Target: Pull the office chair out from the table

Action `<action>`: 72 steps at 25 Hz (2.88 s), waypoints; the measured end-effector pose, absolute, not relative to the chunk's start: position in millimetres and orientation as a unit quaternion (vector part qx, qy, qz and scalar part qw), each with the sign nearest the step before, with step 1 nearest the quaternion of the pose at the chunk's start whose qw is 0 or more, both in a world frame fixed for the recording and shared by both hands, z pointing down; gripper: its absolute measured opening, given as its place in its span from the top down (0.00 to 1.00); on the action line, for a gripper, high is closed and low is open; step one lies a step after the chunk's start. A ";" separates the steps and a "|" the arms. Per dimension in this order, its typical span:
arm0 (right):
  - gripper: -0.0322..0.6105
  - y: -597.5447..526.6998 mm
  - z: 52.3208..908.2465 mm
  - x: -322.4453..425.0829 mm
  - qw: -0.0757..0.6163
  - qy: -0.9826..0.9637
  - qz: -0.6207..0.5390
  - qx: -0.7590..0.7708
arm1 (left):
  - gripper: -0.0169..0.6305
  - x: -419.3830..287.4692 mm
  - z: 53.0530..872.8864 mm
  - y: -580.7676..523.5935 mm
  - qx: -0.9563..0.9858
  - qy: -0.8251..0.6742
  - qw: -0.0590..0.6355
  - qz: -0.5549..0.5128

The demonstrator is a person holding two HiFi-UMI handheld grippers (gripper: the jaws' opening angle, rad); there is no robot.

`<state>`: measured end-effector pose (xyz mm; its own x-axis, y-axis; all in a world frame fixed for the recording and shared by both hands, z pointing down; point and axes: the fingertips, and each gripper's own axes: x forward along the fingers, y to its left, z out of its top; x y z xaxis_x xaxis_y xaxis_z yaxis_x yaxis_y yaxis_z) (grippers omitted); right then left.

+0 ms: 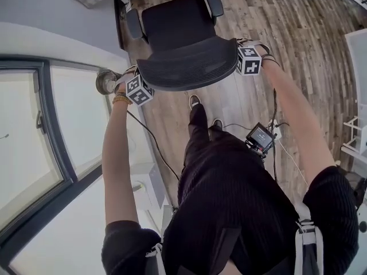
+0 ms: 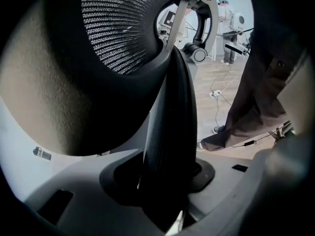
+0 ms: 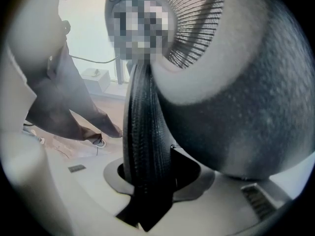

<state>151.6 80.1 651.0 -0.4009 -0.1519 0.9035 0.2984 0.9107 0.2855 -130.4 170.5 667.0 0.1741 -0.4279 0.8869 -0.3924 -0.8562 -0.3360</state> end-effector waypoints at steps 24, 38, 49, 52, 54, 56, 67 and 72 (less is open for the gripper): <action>0.70 130.9 652.1 175.9 0.538 -0.815 -0.212 -0.035 | 0.66 -113.9 663.6 218.3 -0.763 0.264 0.032 -0.589; 0.50 123.1 622.6 177.6 0.436 -0.880 -0.184 0.042 | 0.51 -137.5 628.4 215.7 -0.769 0.377 0.046 -0.515; 0.51 154.3 556.2 195.2 0.315 -0.920 -0.162 0.167 | 0.50 -126.2 572.4 284.6 -0.760 0.567 -0.032 -0.316; 0.53 179.9 552.9 196.0 0.299 -0.924 -0.153 0.181 | 0.51 -100.2 575.0 308.8 -0.756 0.600 -0.064 -0.254; 0.54 199.2 552.2 195.3 0.284 -0.928 -0.142 0.194 | 0.51 -79.7 584.9 323.7 -0.751 0.616 -0.090 -0.219; 0.56 216.6 551.4 195.3 0.265 -0.933 -0.121 0.212 | 0.51 -53.0 595.7 334.8 -0.752 0.620 -0.112 -0.196; 0.58 299.8 505.7 162.7 0.119 -0.955 -0.001 0.271 | 0.51 48.1 511.0 342.9 -0.770 0.629 -0.063 -0.087; 0.59 308.7 441.3 147.6 0.037 -0.960 -0.032 0.276 | 0.55 68.2 442.3 332.7 -0.774 0.631 -0.002 -0.051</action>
